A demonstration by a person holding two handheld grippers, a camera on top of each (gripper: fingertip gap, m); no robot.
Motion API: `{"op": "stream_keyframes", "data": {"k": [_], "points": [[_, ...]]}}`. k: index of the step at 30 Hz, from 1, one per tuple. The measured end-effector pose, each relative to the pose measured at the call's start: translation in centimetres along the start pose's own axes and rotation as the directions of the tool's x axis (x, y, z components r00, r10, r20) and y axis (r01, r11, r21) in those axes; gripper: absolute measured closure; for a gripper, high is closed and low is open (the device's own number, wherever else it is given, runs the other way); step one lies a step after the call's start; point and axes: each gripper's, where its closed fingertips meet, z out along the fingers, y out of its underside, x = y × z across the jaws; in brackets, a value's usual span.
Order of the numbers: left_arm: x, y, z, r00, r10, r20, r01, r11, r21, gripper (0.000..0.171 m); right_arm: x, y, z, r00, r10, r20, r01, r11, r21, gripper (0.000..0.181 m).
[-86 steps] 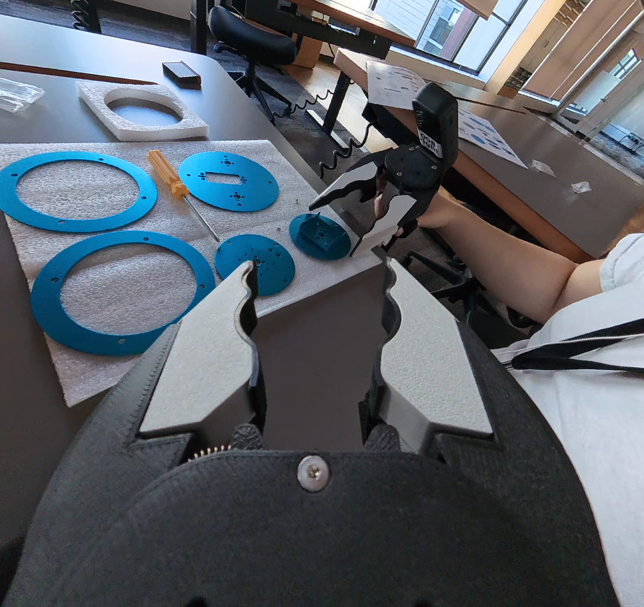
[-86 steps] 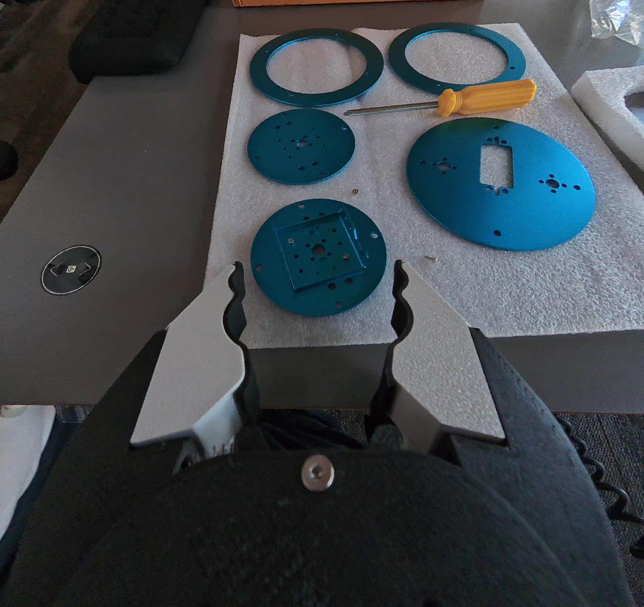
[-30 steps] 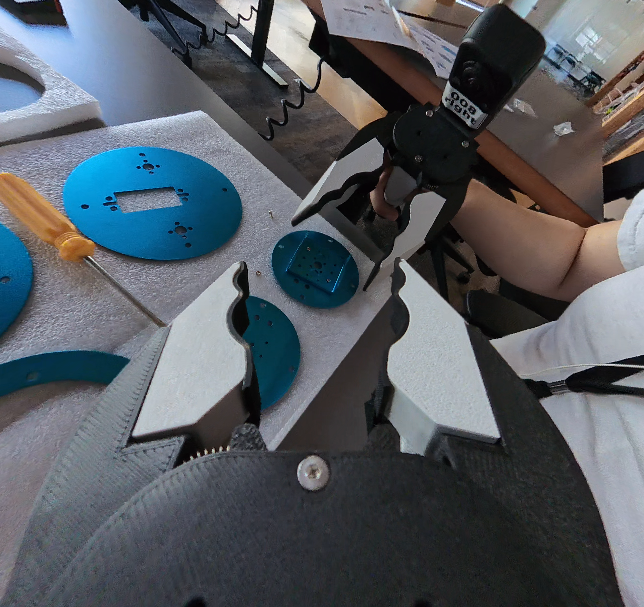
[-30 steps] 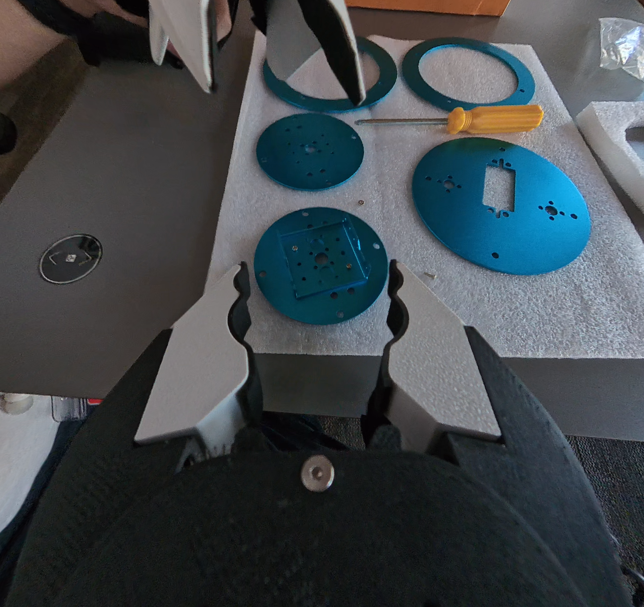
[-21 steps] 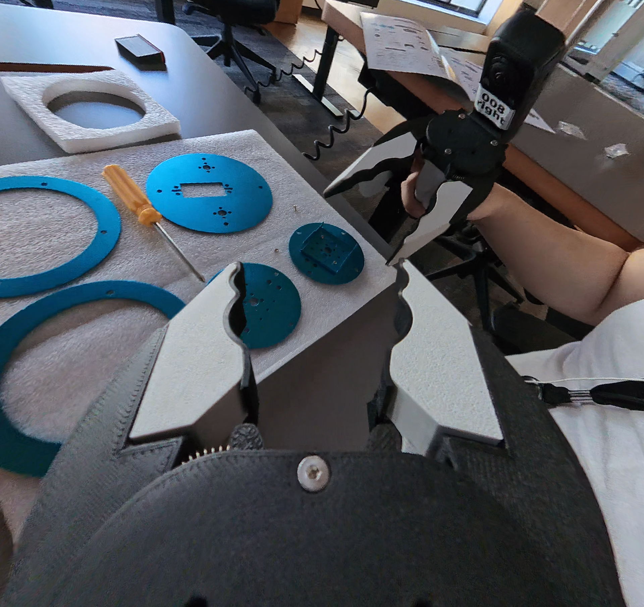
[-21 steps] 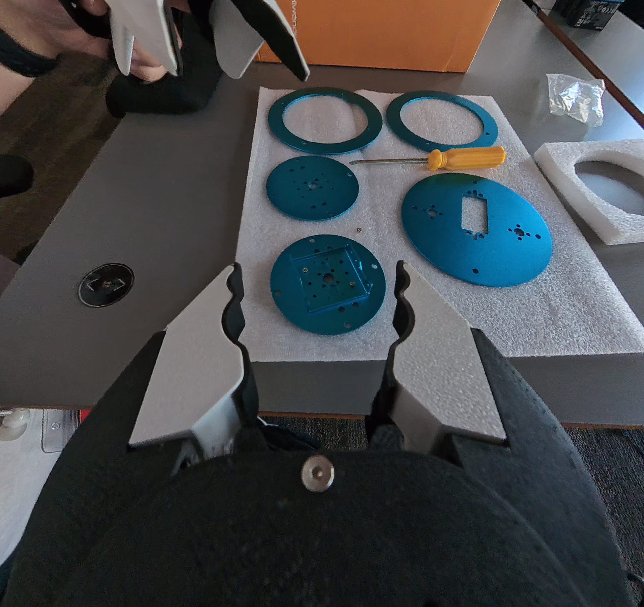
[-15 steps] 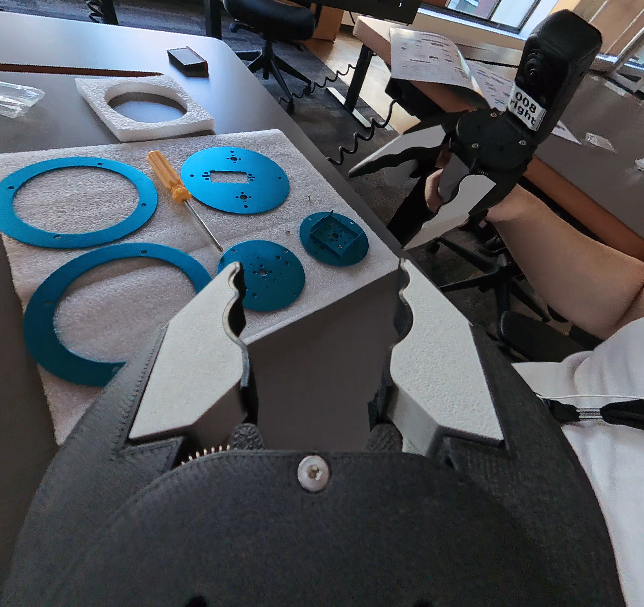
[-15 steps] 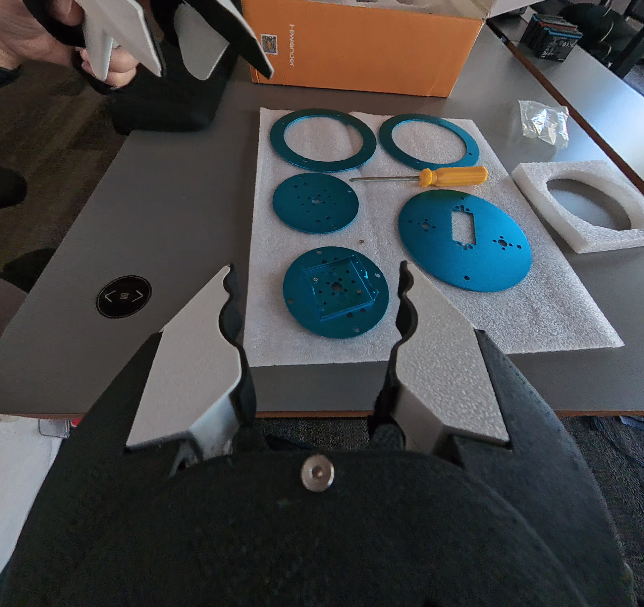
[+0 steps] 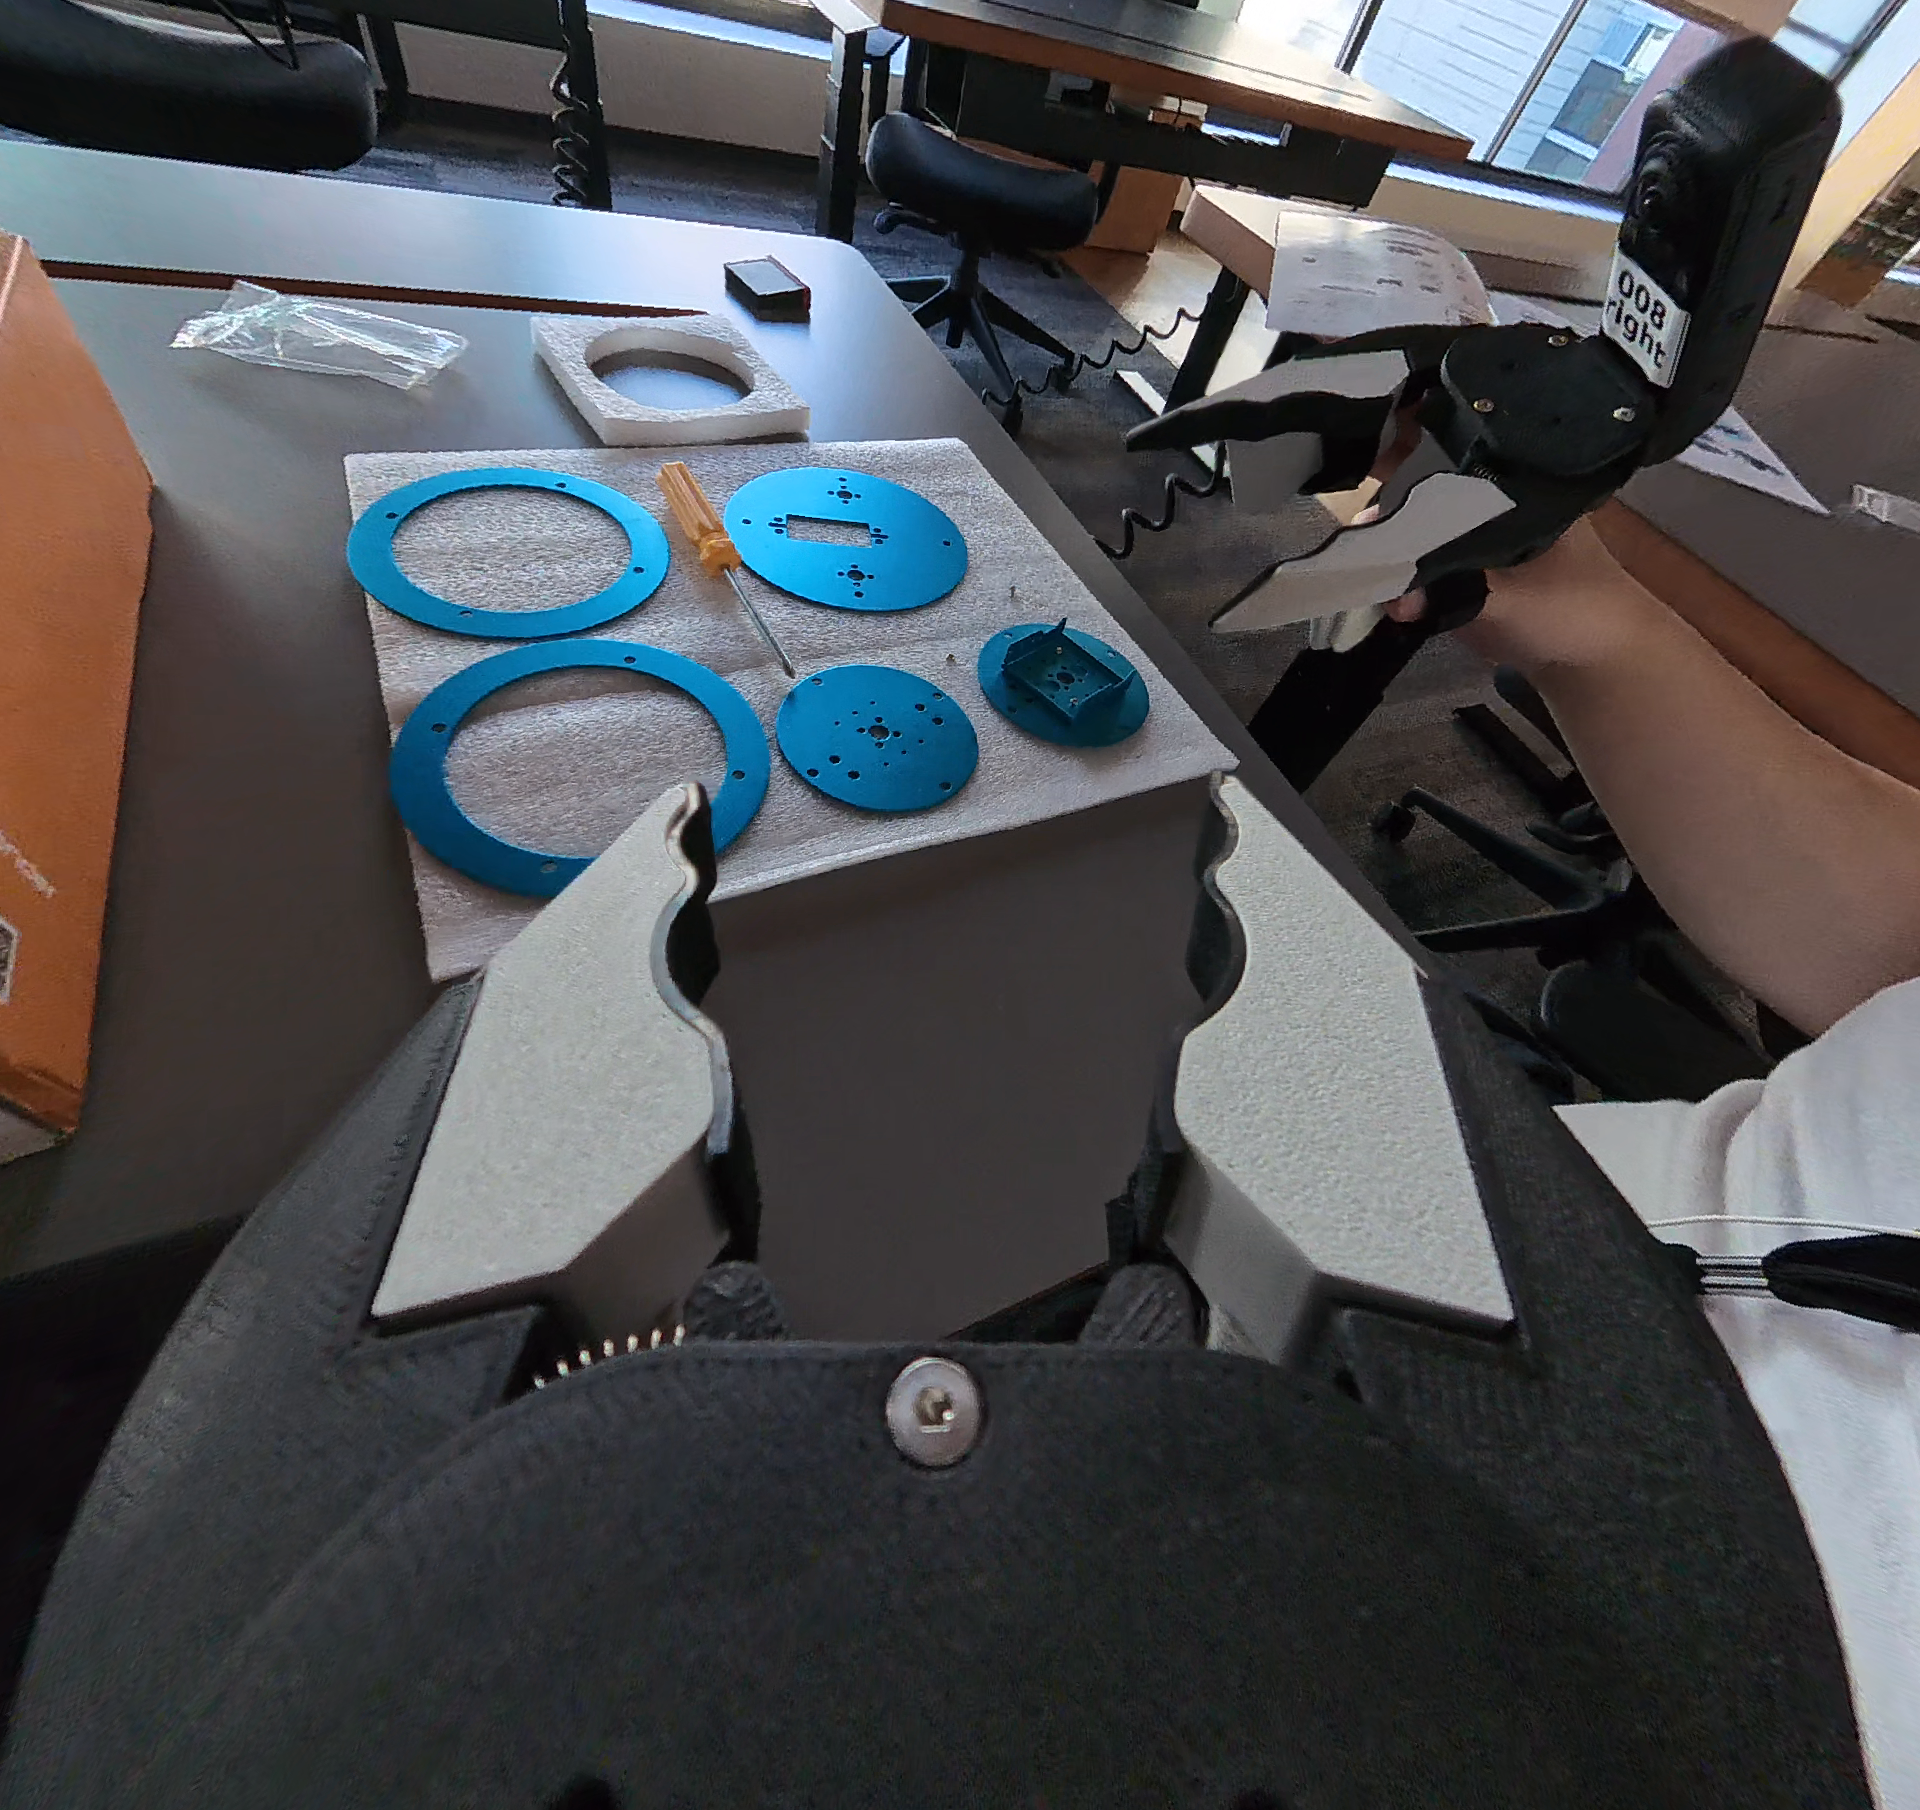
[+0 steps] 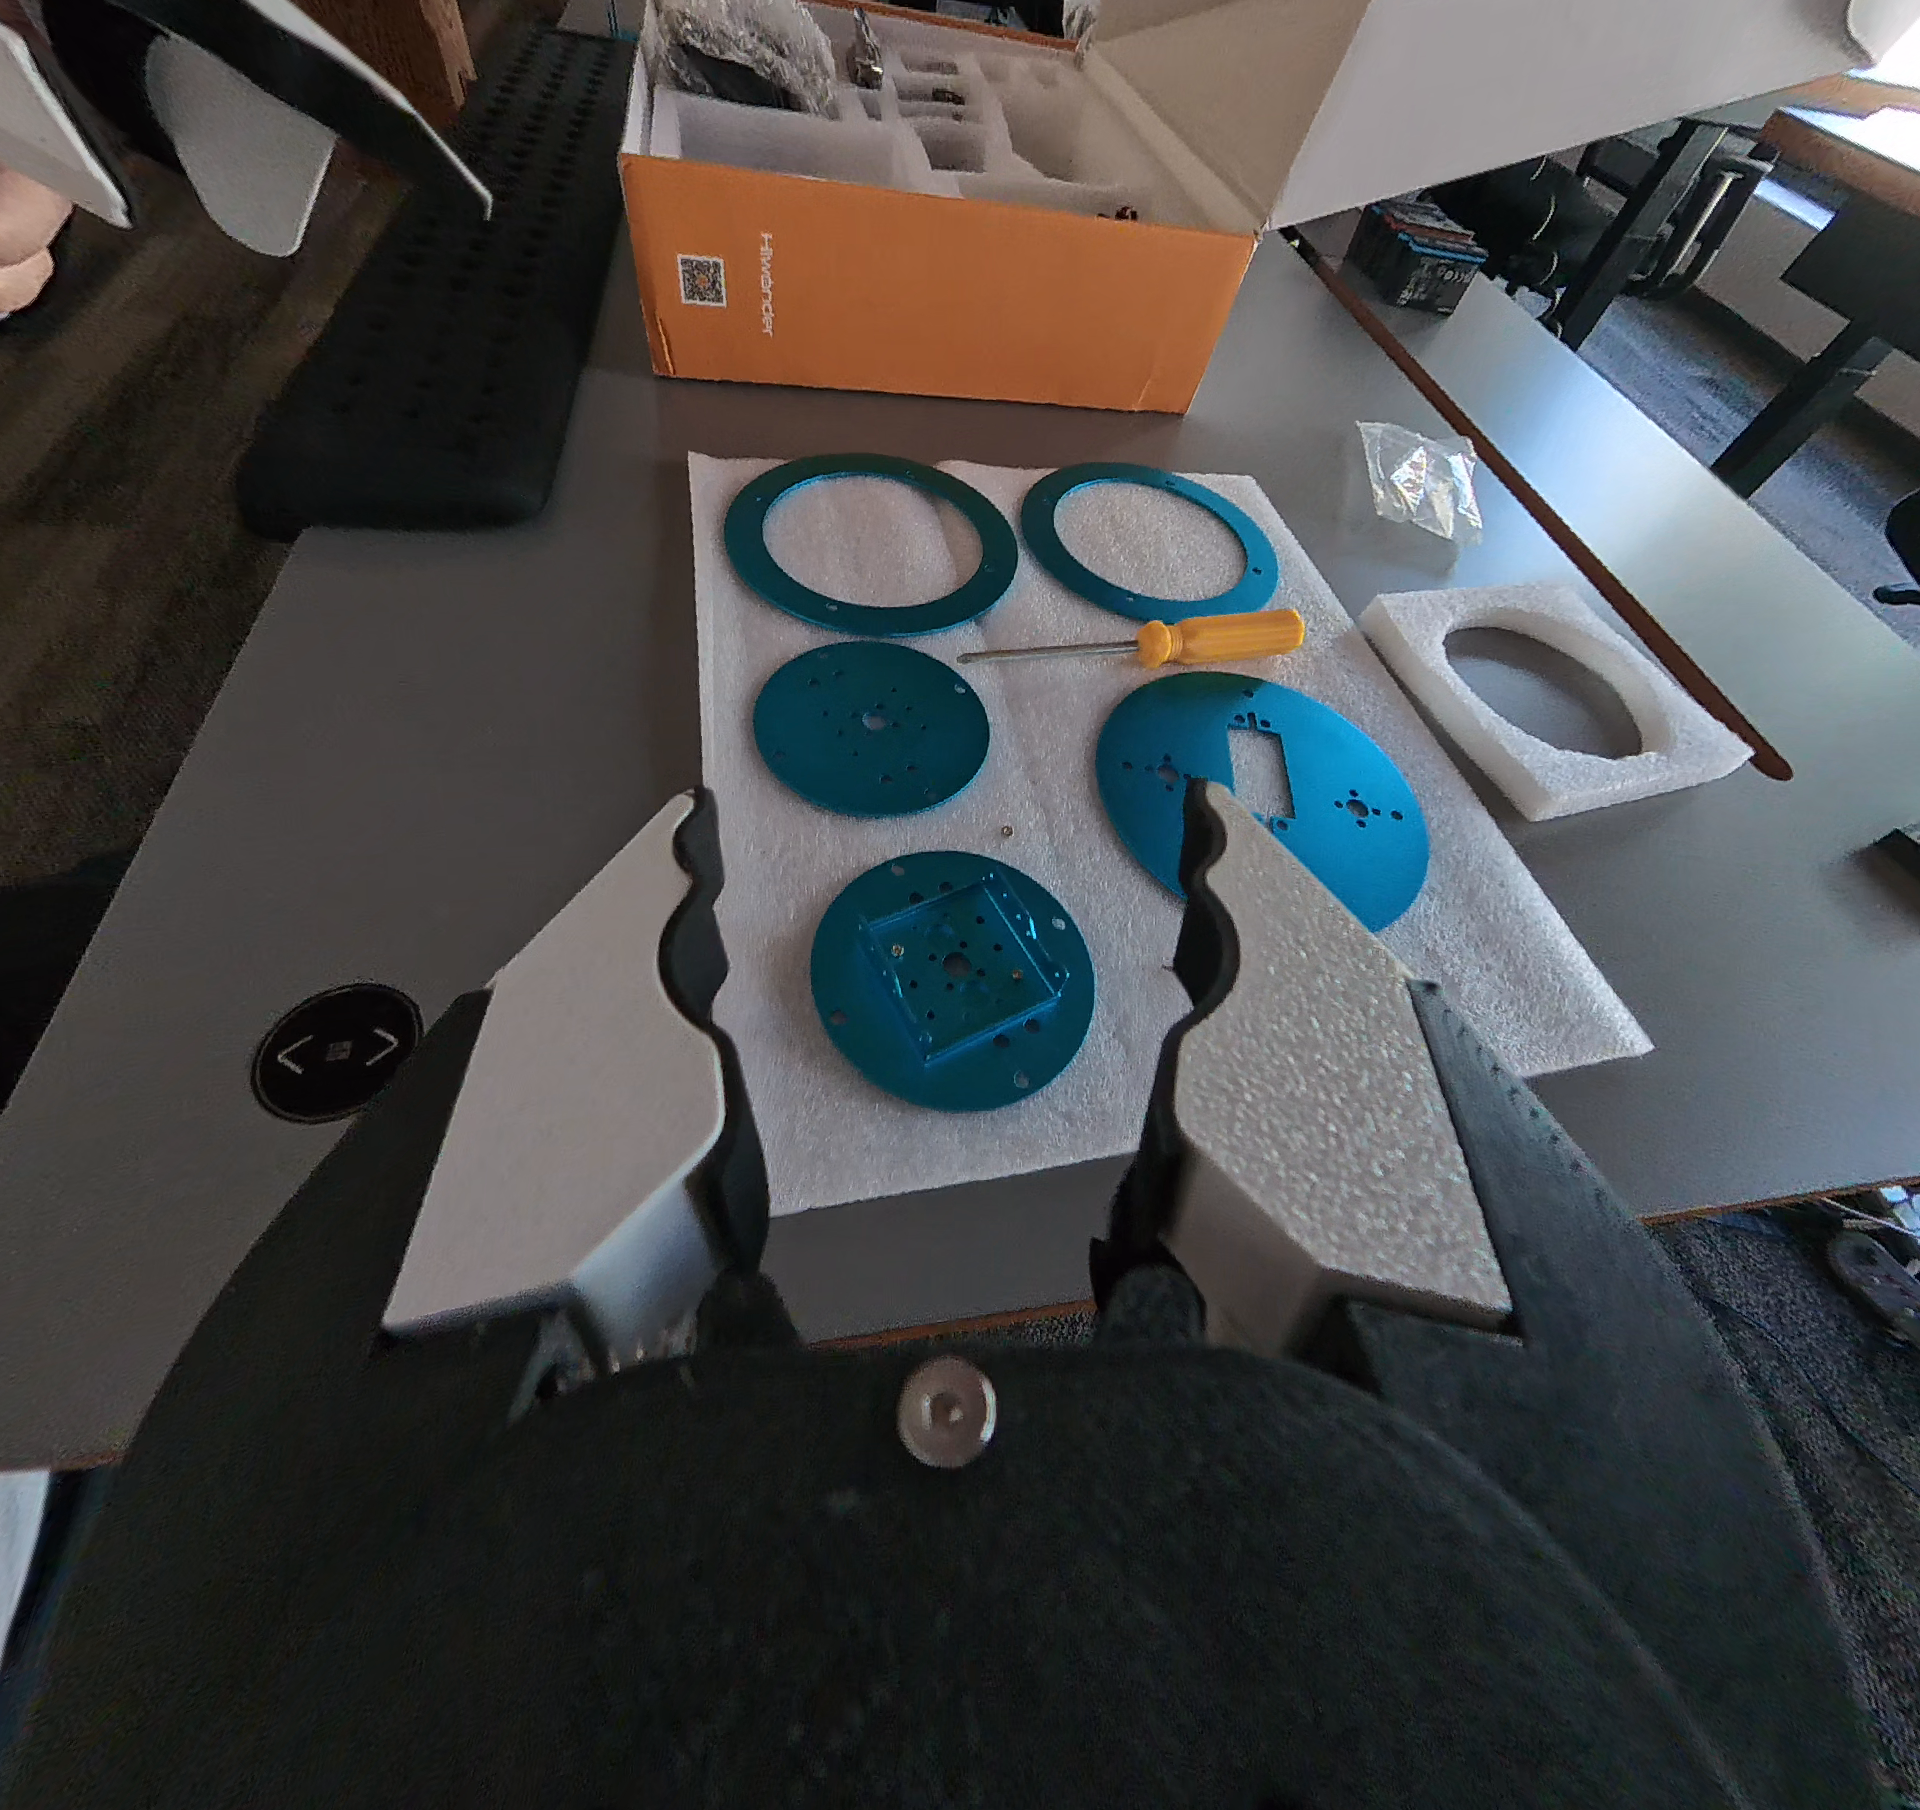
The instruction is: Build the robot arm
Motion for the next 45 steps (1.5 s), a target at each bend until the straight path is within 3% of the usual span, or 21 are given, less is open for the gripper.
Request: {"op": "stream_keyframes", "data": {"k": [8, 23, 28, 33, 39, 45], "points": [[-1.4, -0.2, -0.8, 0.999, -0.027, 0.03, 0.027, 0.999, 0.022, 0.078, 0.2, -0.4, 1.3, 1.0, 0.01, 0.002, -0.01, 1.0, -0.016, 0.097], [-2.1, -0.6, 0.9, 0.999, -0.024, 0.024, 0.024, 1.0, -0.01, 0.078, 1.5, 0.5, 1.9, 1.0, -0.014, -0.001, 0.014, 0.999, -0.036, 0.099], [-2.1, -0.2, 1.4, 0.999, -0.037, 0.01, 0.038, 0.999, -0.023, 0.078, 0.4, 1.1, 1.6, 0.991, -0.016, 0.135, 0.019, 1.0, -0.024, 0.095], [-2.1, -0.3, 2.5, 0.999, -0.037, -0.022, 0.037, 0.999, -0.019, 0.079, -0.2, 3.4, 1.9, 0.974, -0.014, 0.228, 0.037, 0.994, -0.098, 0.094], [-1.6, -1.0, 5.4, 0.996, -0.025, -0.08, 0.02, 0.998, -0.052, 0.08, -0.3, 7.0, 2.7, 0.97, -0.027, 0.241, 0.085, 0.969, -0.232, 0.097], [-0.6, -0.9, 8.0, 0.992, -0.002, -0.127, -0.011, 0.995, -0.103, 0.081, -0.3, 8.0, 3.3, 0.965, 0.014, 0.263, 0.064, 0.957, -0.284, 0.1]]}}
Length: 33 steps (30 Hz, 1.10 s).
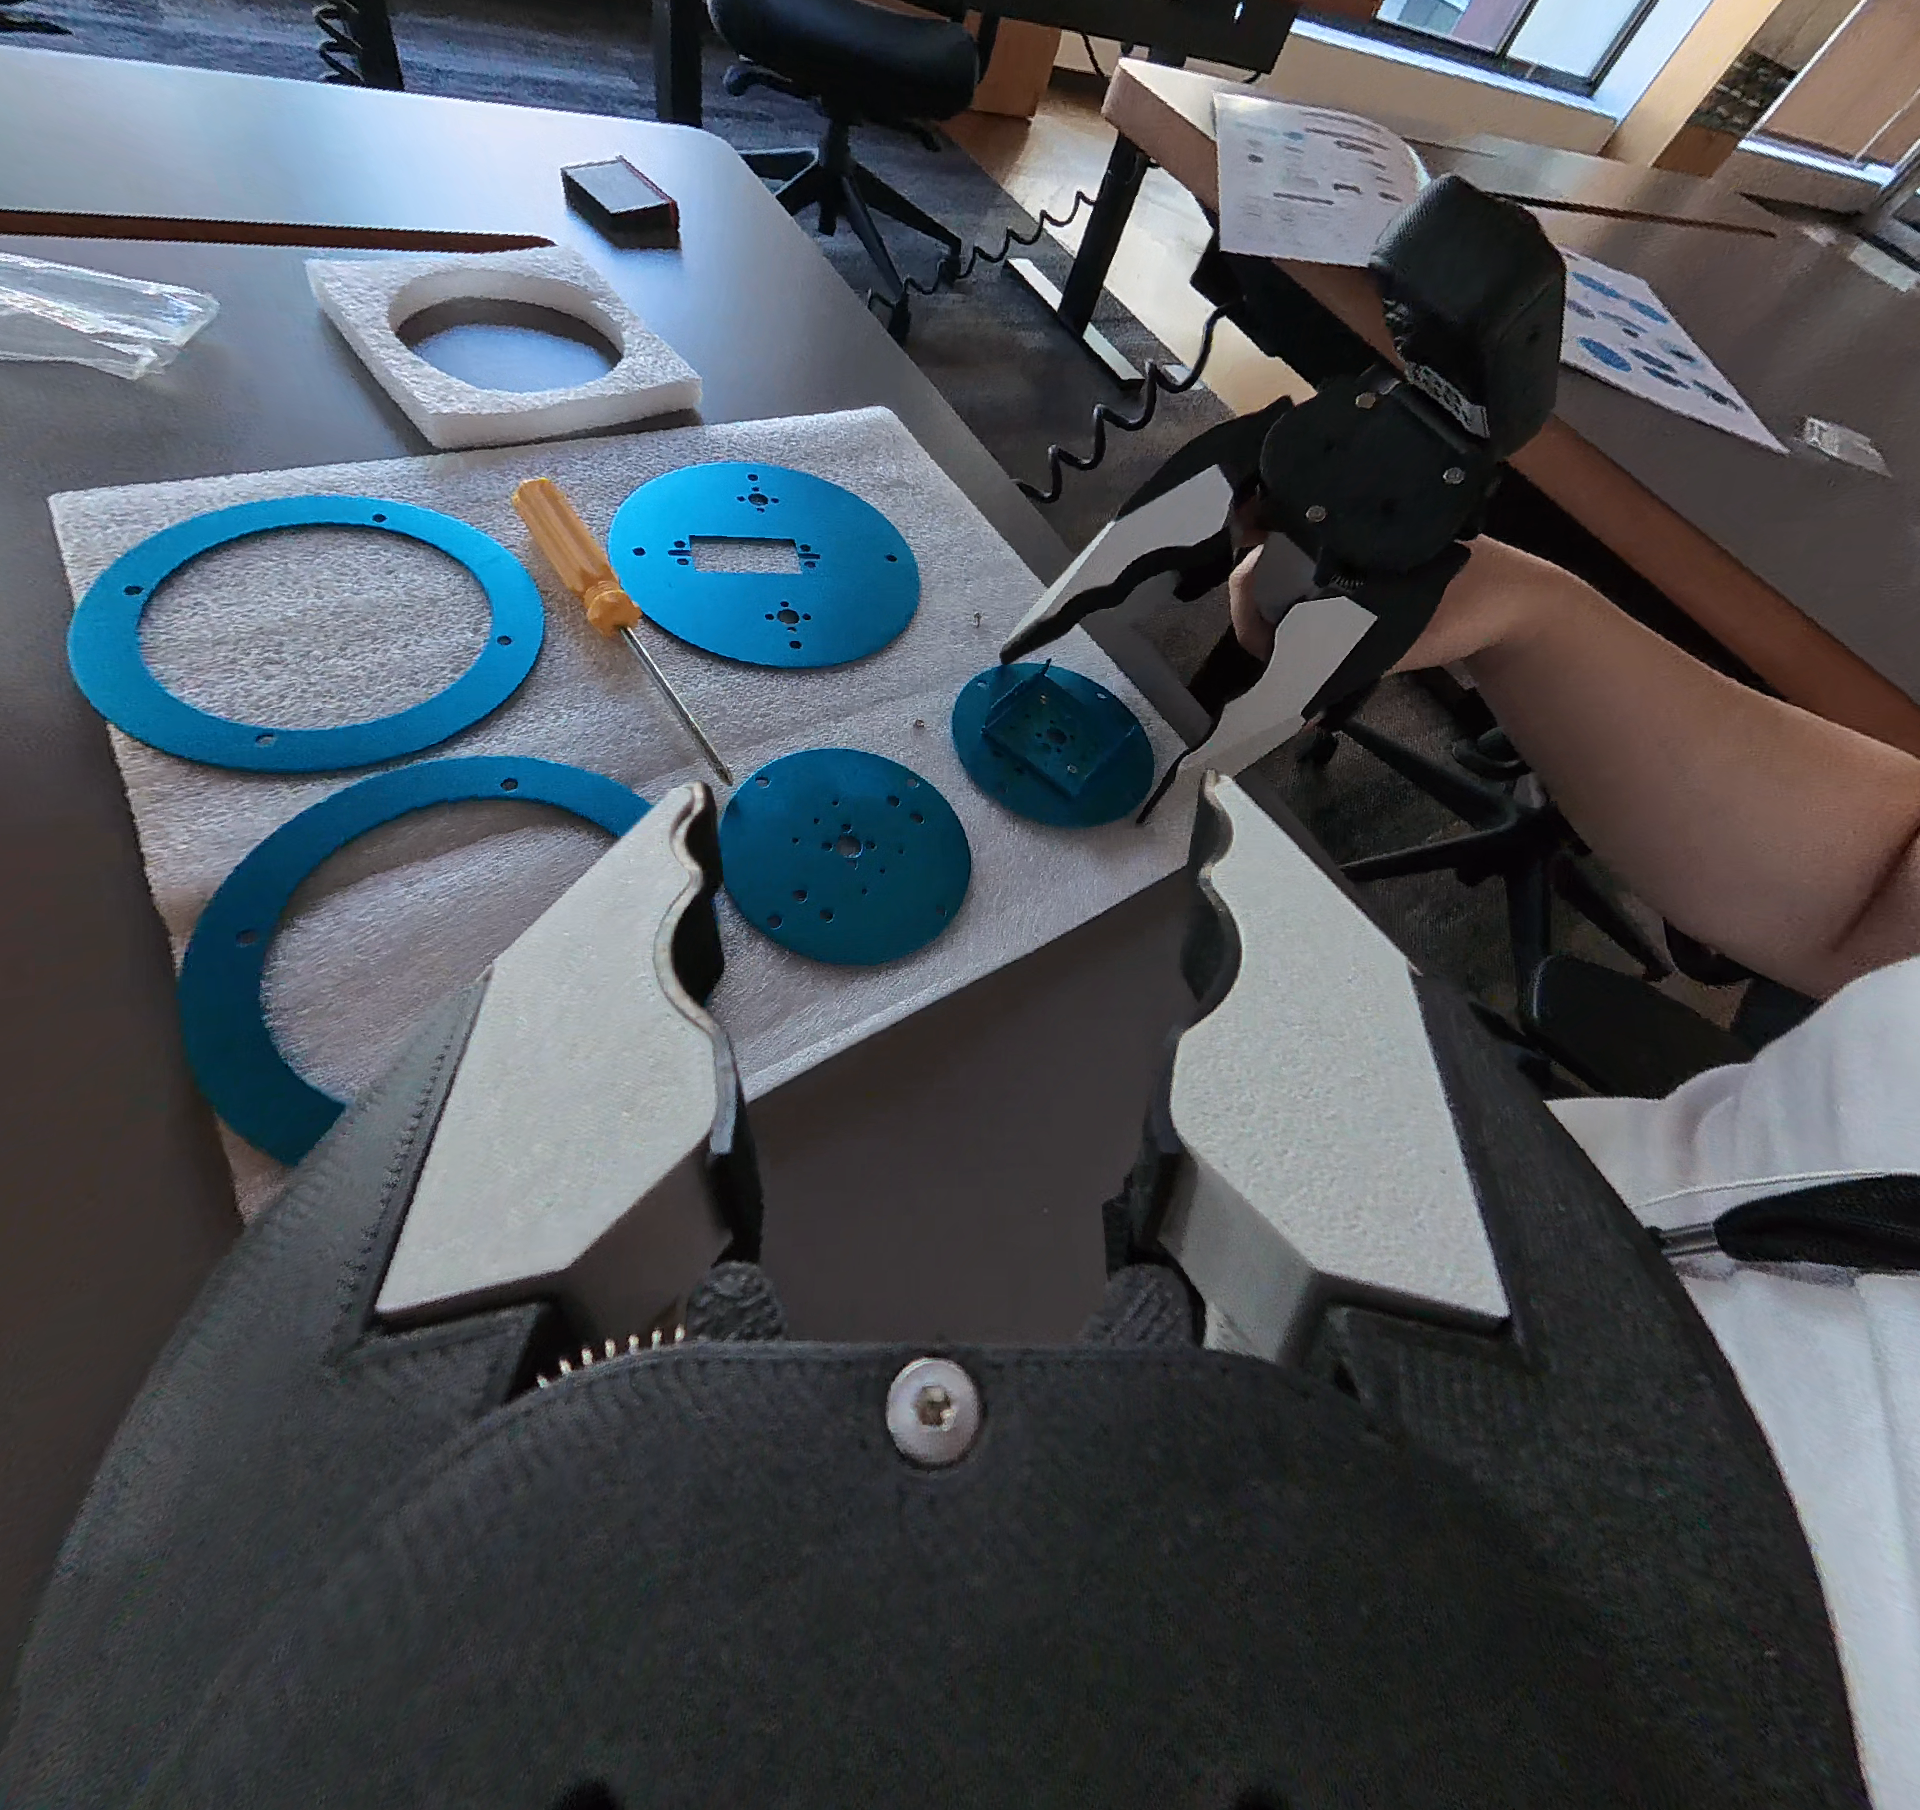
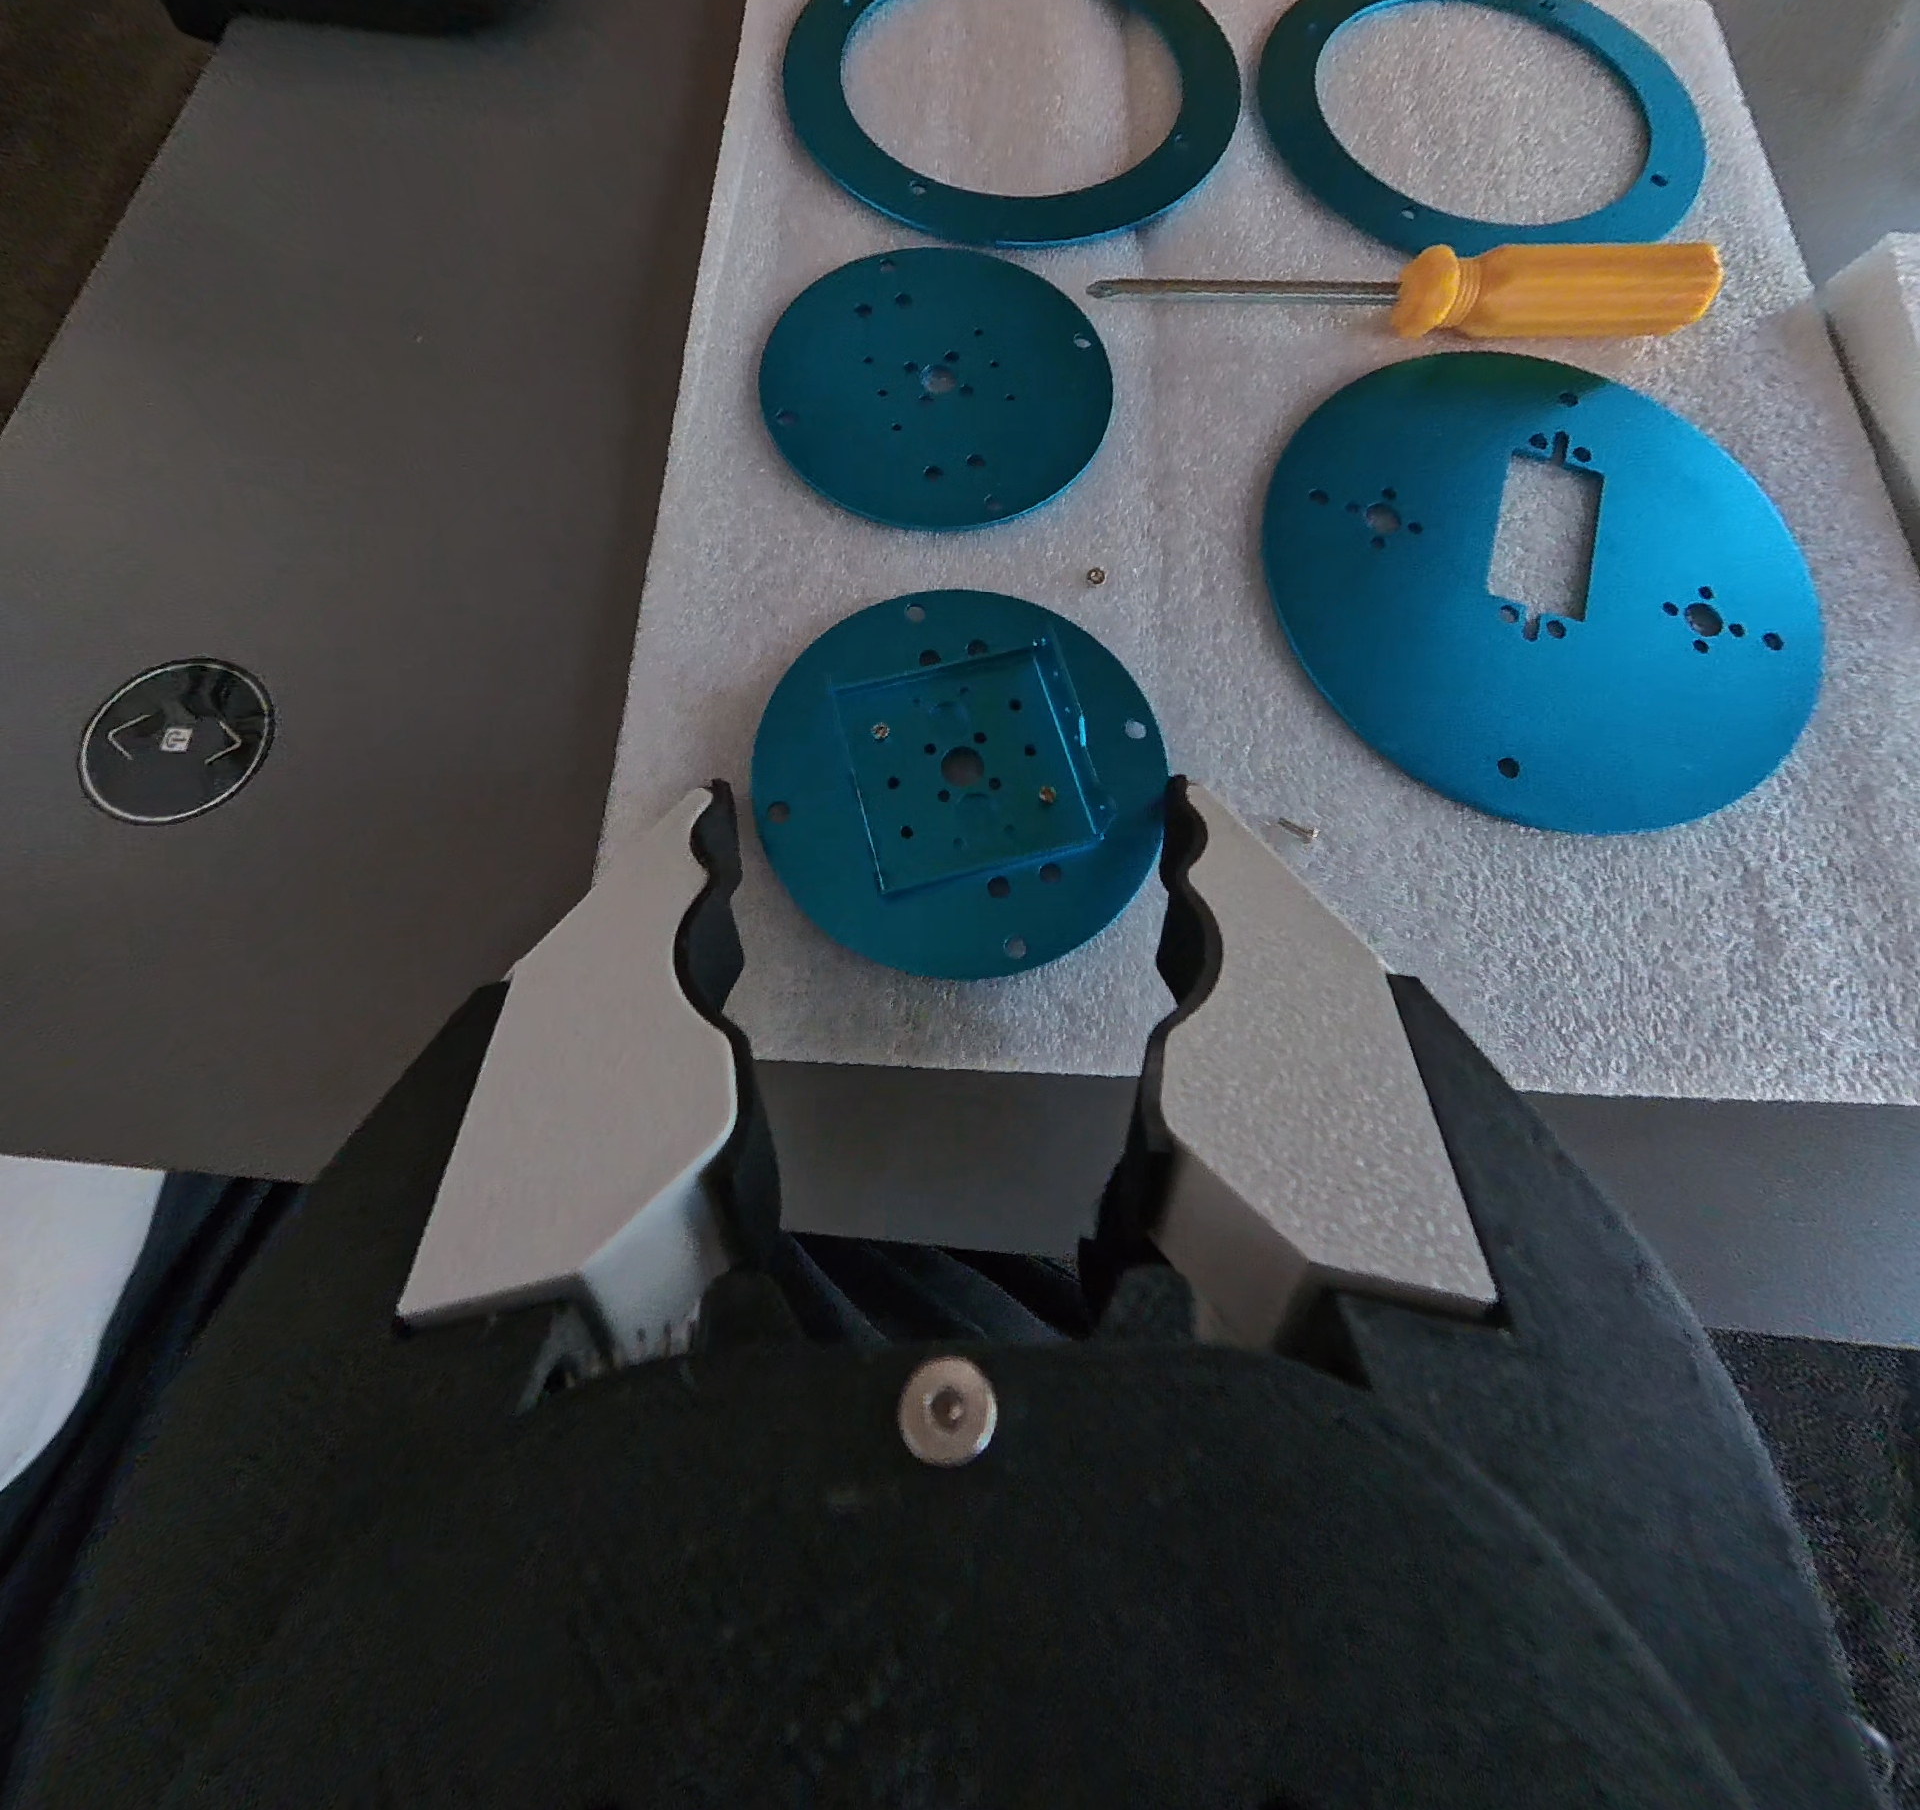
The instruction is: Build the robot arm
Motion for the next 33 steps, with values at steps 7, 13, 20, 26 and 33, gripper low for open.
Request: {"op": "stream_keyframes", "data": {"k": [7, 13, 20, 26, 33], "points": [[0.3, 0.6, 2.1, 0.999, 0.002, -0.034, -0.004, 0.999, -0.048, 0.083, 0.1, 0.0, 0.1, 1.0, 0.01, 0.007, -0.01, 1.0, 0.008, 0.104], [0.4, 1.0, 3.2, 0.998, -0.006, -0.055, 0.002, 0.997, -0.074, 0.083, -0.2, 0.0, -0.1, 1.0, 0.003, 0.013, -0.003, 1.0, 0.024, 0.113], [0.4, 1.2, 3.5, 0.998, -0.002, -0.062, -0.003, 0.996, -0.087, 0.083, 0.2, -0.1, -0.3, 1.0, -0.016, -0.011, 0.016, 0.999, 0.034, 0.099], [0.2, 1.5, 3.4, 0.998, -0.013, -0.061, 0.007, 0.996, -0.09, 0.083, 0.3, 0.3, -0.1, 0.999, 0.029, 0.034, -0.03, 0.999, 0.018, 0.1], [0.0, 1.7, 3.5, 0.998, -0.017, -0.063, 0.011, 0.995, -0.098, 0.084, 0.2, 0.3, -0.1, 1.0, -0.001, 0.031, 0.001, 1.0, 0.005, 0.103]]}}
